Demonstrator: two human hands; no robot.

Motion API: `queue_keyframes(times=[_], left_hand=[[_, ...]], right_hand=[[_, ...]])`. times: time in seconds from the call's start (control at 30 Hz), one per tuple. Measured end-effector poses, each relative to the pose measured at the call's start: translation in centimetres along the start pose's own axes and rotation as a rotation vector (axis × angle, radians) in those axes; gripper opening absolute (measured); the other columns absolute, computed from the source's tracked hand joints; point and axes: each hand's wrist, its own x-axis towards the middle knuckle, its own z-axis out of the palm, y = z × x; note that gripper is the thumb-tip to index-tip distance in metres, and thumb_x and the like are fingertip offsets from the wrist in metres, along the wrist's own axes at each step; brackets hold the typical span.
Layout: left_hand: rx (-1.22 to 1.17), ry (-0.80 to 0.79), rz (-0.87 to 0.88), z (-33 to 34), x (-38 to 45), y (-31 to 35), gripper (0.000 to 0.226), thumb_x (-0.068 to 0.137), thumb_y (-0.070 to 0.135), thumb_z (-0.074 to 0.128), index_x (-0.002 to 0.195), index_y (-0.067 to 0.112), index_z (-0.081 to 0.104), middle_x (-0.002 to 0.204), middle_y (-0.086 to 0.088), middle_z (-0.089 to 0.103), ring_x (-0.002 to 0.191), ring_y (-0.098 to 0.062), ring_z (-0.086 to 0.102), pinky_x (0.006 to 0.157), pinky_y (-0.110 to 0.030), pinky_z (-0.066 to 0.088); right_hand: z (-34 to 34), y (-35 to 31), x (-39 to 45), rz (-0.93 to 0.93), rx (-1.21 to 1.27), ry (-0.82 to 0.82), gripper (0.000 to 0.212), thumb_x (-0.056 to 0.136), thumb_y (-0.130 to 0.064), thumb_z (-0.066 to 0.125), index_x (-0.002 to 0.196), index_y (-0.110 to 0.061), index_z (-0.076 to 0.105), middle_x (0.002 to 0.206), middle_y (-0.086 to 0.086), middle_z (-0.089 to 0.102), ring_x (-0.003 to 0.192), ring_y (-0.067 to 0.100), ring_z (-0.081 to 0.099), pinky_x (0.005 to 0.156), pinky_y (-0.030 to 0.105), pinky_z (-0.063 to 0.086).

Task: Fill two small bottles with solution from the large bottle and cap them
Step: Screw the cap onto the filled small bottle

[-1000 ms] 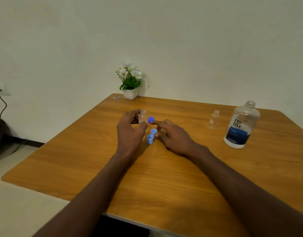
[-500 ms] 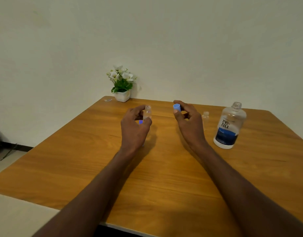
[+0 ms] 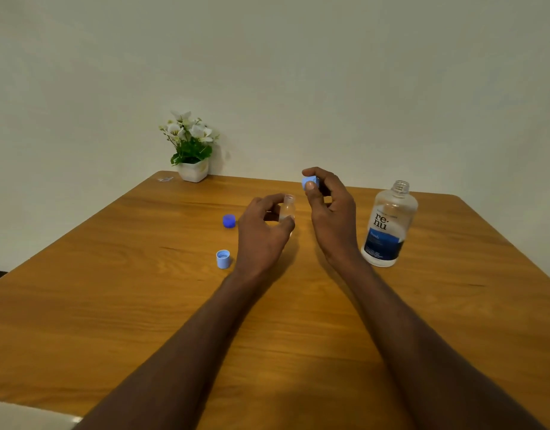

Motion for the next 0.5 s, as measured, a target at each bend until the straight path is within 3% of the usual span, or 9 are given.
queue_keyframes(times=[0.27, 0.5], left_hand=[[0.045, -0.061, -0.013, 0.1, 0.0, -0.9, 0.047, 0.086, 0.007, 0.075, 0.132, 0.018, 0.067, 0.117, 0.0, 0.067, 0.099, -0.004, 0.063, 0.086, -0.013, 0.05], [0.049, -0.078, -0.03, 0.2, -0.1, -1.2, 0.048, 0.086, 0.01, 0.076, 0.132, 0.021, 0.067, 0.115, 0.007, 0.065, 0.098, 0.001, 0.062, 0.083, -0.008, 0.049]], right_hand=[[0.7, -0.4, -0.3, -0.138, -0.224, -0.189, 0.029, 0.101, 0.0, 0.057, 0.125, -0.009, 0.07, 0.123, 0.006, 0.065, 0.111, 0.011, 0.061, 0.084, 0.004, 0.043], [0.3, -0.3, 0.1, -0.13, -0.263, -0.133, 0.027, 0.099, -0.006, 0.065, 0.125, -0.009, 0.07, 0.118, 0.004, 0.069, 0.104, 0.007, 0.061, 0.081, 0.005, 0.044]])
